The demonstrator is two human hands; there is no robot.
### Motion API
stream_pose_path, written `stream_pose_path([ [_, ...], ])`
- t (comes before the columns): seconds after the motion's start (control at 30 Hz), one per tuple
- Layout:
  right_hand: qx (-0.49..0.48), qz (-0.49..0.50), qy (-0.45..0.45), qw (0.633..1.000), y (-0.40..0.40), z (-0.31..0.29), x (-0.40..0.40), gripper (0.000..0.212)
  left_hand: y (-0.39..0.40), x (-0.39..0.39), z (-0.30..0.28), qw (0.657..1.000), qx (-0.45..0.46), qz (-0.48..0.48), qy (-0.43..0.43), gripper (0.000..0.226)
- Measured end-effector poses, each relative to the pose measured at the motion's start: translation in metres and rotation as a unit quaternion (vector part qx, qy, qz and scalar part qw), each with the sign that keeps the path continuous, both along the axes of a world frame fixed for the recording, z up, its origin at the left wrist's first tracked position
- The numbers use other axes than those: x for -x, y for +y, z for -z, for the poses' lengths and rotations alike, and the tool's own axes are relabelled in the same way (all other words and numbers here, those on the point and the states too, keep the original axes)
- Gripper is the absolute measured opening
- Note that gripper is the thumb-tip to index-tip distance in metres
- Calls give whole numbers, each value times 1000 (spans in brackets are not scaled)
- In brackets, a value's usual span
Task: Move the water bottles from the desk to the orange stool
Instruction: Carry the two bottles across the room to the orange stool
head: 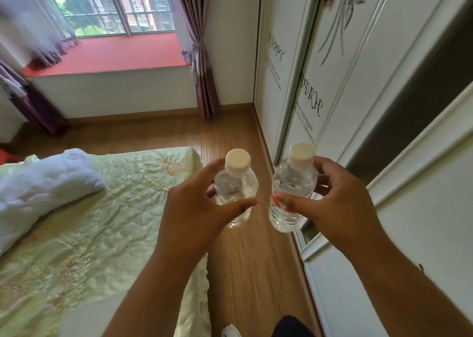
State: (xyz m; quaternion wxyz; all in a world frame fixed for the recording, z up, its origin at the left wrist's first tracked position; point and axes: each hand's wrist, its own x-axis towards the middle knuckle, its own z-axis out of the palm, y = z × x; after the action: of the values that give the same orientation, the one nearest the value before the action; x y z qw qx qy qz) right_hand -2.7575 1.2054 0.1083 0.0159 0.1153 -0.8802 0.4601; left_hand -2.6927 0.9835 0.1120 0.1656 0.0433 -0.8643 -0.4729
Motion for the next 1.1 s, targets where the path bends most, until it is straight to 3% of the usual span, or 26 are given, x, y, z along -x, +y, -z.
stream_pose_path([
  [0.27, 8, -49, -21, 999, -31, 16, 96, 71, -25, 70, 9, 998, 17, -54, -29, 82],
  [0.63, 43, -123, 8, 991, -64, -7, 254, 75, -39, 190, -14, 987, 38, -153, 15, 76],
  [1.1, 10, -119, -25, 992, -111, 13, 373, 77, -88, 320, 12, 992, -18, -125, -23, 77],
])
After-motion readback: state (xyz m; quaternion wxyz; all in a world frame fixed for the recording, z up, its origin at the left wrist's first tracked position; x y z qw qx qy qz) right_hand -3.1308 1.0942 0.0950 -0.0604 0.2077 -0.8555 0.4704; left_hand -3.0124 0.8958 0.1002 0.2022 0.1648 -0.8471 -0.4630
